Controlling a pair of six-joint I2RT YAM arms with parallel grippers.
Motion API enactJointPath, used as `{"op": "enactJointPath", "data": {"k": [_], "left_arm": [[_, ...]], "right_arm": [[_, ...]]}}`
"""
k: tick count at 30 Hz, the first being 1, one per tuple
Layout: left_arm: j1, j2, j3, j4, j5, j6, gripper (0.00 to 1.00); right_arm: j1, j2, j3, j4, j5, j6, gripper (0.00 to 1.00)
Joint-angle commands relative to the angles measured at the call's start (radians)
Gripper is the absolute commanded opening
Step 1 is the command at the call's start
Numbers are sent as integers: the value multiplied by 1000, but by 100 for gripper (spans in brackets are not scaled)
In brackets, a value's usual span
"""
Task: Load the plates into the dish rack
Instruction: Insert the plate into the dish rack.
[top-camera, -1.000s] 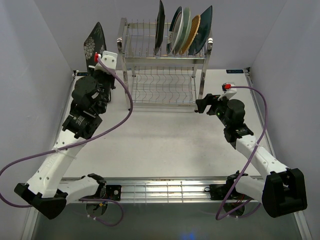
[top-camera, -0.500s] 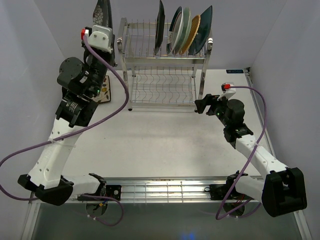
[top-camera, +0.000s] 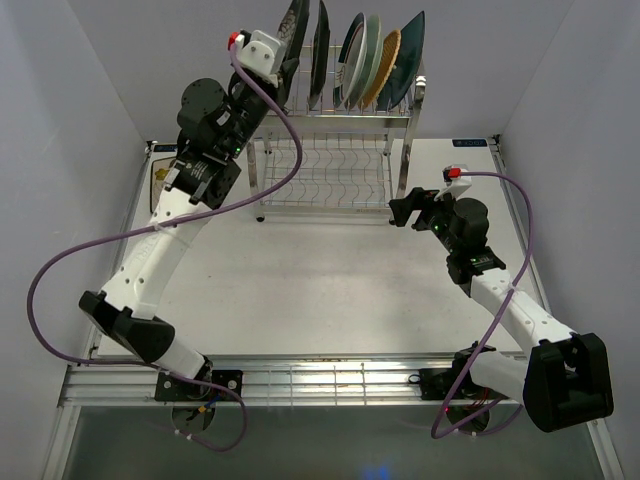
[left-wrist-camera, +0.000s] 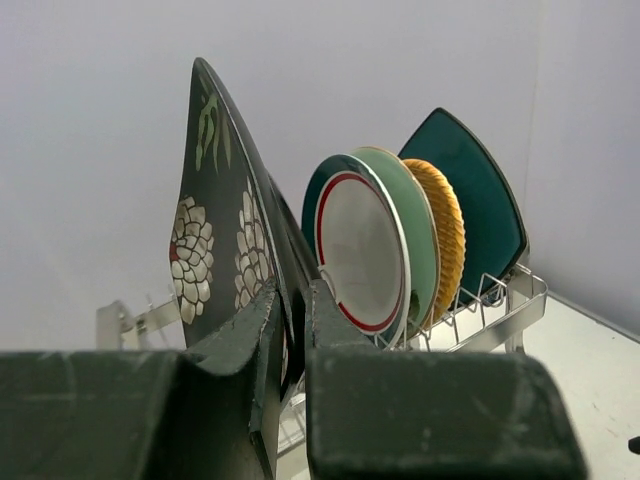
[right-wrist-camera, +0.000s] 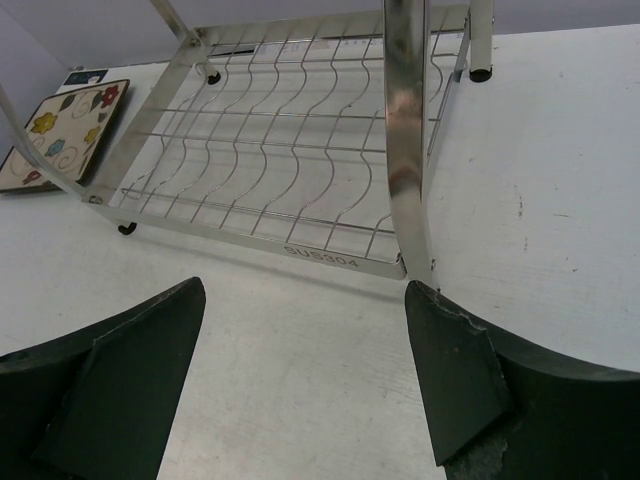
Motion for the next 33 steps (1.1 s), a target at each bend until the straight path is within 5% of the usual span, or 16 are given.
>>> {"op": "enactJointPath", "data": {"k": [1,11,33], "left_arm": [[0,-20,97,271,41,12,0],[-3,-5,22,475,17,-32,0],[-1,258,186,660,-92,-196,0]], "right_arm": [[-1,3,12,33,6,-2,87],[-1,8,14,41,-14,3,86],[-1,-1,10,44,-35,26,86]]}}
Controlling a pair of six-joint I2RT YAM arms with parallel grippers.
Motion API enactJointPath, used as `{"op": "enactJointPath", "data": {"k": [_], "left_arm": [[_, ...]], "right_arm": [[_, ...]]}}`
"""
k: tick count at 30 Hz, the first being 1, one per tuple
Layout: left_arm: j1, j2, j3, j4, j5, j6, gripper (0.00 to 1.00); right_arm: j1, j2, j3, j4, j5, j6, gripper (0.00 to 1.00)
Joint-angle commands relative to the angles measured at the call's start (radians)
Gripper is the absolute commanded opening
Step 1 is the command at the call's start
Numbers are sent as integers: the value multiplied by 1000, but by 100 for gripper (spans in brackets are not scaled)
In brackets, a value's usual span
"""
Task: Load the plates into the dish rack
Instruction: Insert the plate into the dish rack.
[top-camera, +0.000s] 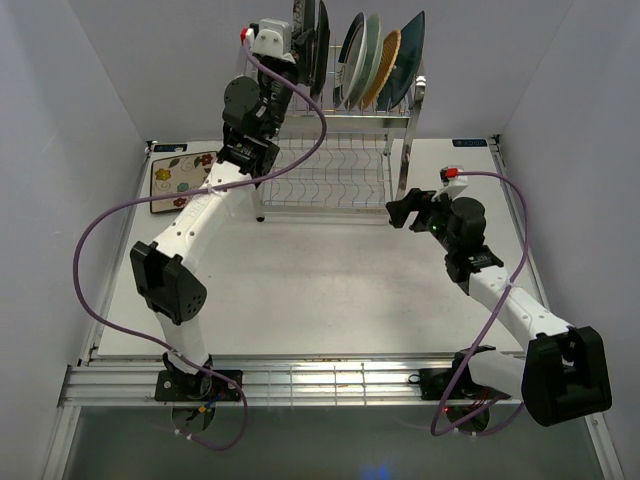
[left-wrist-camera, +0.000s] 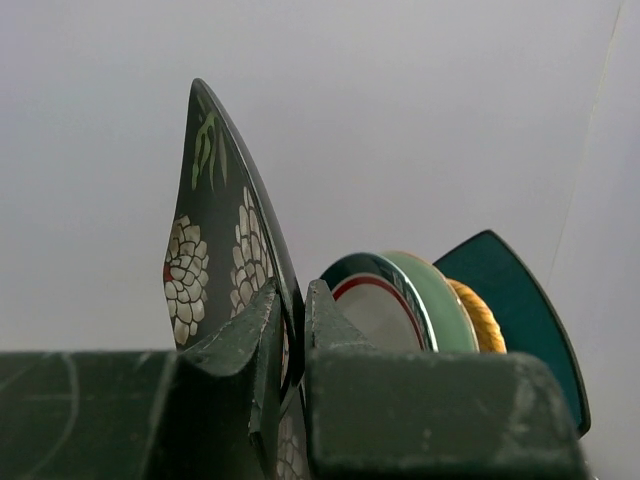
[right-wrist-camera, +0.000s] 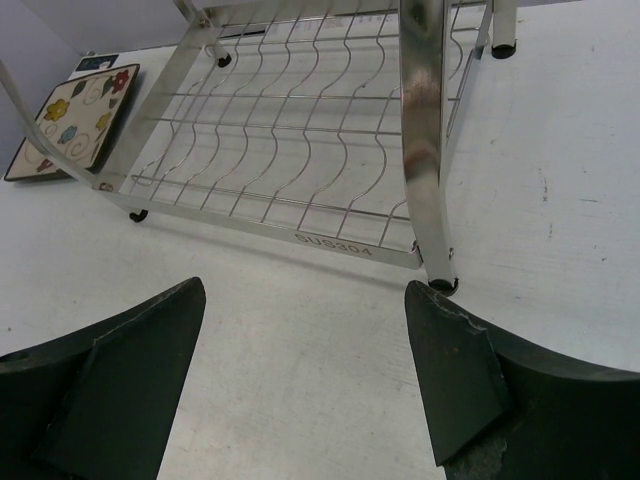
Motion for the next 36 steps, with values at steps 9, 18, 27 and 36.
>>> {"op": "enactJointPath", "data": {"k": [9,18,27,36], "left_arm": [[56,-4,72,198,19,-68,0],[194,-33,-5,189,175,-287,0],[269,-122,-152,295,280,-406,0],[269,-110,-65,304,300,-401,0]], "right_arm": [[-1,-76,-6,32,0,-6,87],[-1,-62,0,41,-17,4,86],[1,-39,7,69,-46,36,86],[4,-15,15,95,-66,52,86]]}}
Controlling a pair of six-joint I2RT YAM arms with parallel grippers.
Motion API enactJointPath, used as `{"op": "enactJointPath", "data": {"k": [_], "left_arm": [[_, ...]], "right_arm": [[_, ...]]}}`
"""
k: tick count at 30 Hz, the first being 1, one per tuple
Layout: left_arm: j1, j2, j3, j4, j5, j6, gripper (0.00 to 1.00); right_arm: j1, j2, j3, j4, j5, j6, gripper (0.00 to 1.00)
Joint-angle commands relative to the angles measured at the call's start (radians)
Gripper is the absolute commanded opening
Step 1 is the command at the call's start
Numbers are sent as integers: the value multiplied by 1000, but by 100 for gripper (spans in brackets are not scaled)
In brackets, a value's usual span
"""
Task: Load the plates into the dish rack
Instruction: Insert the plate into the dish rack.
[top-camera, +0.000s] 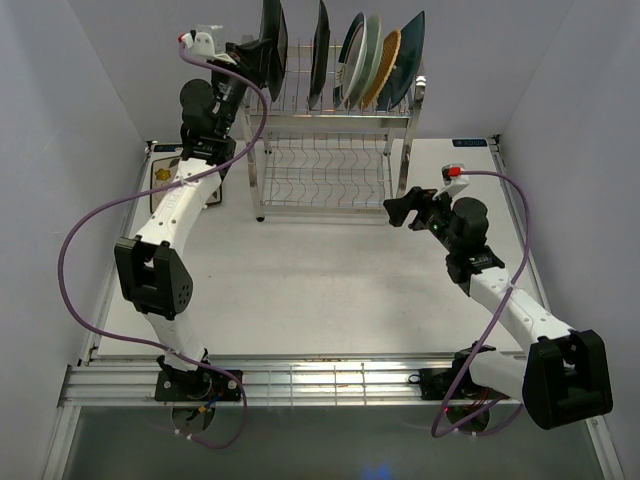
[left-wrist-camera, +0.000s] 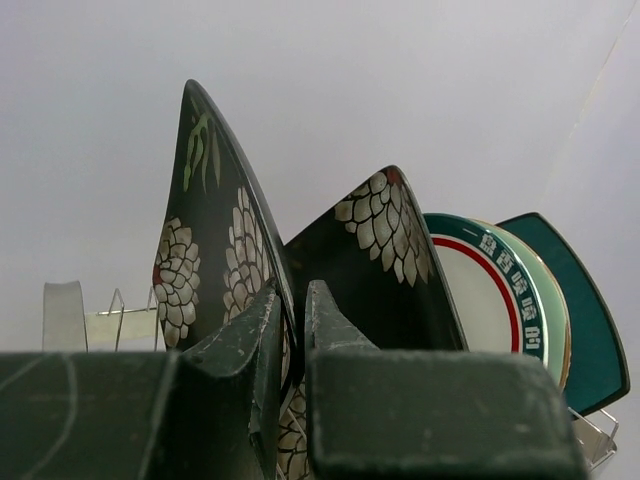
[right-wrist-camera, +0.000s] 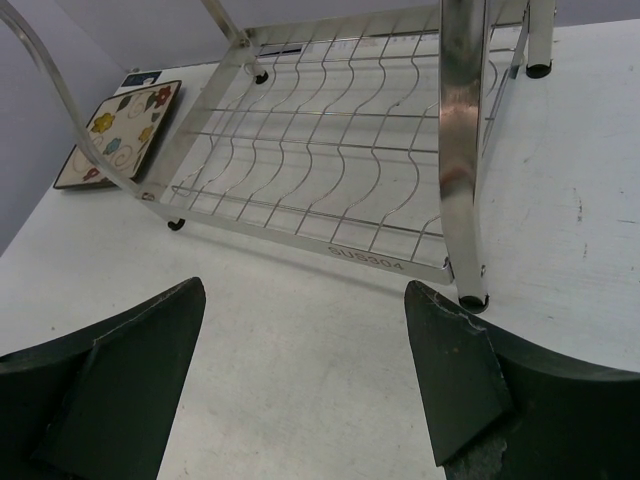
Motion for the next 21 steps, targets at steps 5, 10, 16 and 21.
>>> {"op": "enactJointPath", "data": {"k": [5,10,16,21], "left_arm": [[0,-114,145,198,21,8,0],[0,-114,179,198,3,-26,0],[0,-105,178,198,-20,-57,0],[0,-97,171,178,-49,-93,0]], "right_arm": [[2,22,21,70,-33,18,86],[5,31,26,78,-44,24,86],[5,34,27,87,-55,32,86],[7,34,27,89,-52,32,86]]}}
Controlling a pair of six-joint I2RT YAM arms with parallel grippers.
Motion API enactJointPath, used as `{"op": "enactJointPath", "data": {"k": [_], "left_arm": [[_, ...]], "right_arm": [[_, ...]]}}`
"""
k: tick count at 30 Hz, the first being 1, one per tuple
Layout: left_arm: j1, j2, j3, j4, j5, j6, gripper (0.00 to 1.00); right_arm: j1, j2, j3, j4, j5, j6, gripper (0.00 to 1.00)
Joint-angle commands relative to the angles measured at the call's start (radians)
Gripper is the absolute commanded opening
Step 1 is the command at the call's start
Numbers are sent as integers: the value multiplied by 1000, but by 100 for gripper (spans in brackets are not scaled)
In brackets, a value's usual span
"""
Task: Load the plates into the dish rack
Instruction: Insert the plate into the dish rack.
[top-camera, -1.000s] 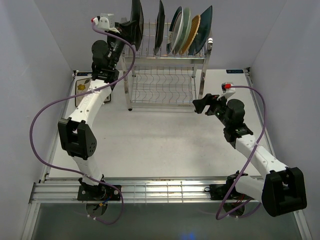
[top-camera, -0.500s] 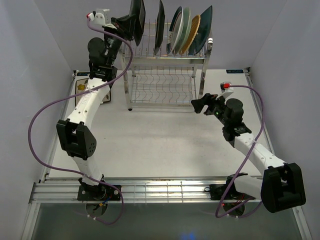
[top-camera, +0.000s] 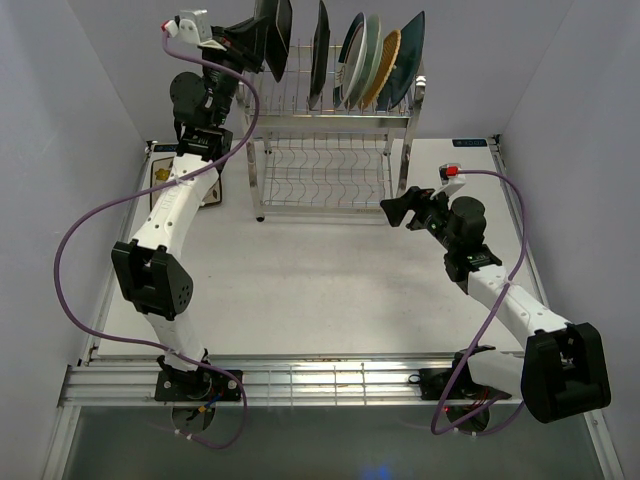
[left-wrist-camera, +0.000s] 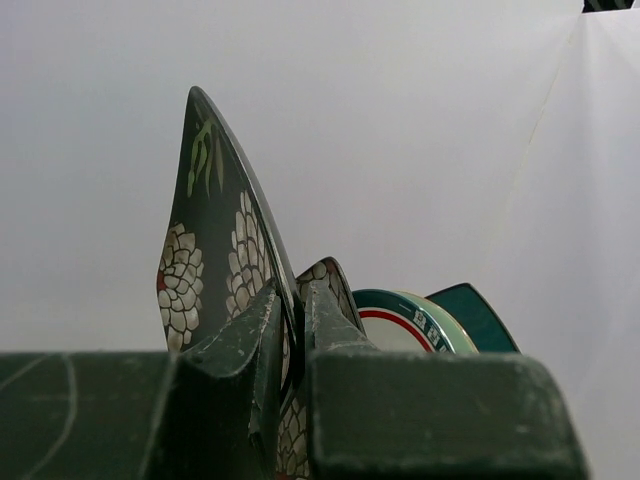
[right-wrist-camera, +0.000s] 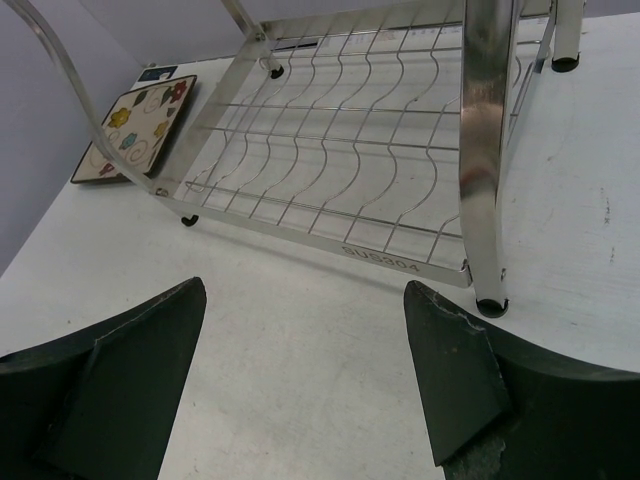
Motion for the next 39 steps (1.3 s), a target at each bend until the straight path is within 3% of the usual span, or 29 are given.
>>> {"op": "enactJointPath", "data": {"k": [1,20,39], "left_arm": [[1,-97,62,149,-45,-44,0],[-84,-100,-30,138,-120,49,0],[-84,-238,-392,306,-68,78,0]], "right_arm": [[7,-2,29,55,-19,9,86],[7,-2,26,62,-25,15,86],[7,-51,4,41,-5,-2,86]]}}
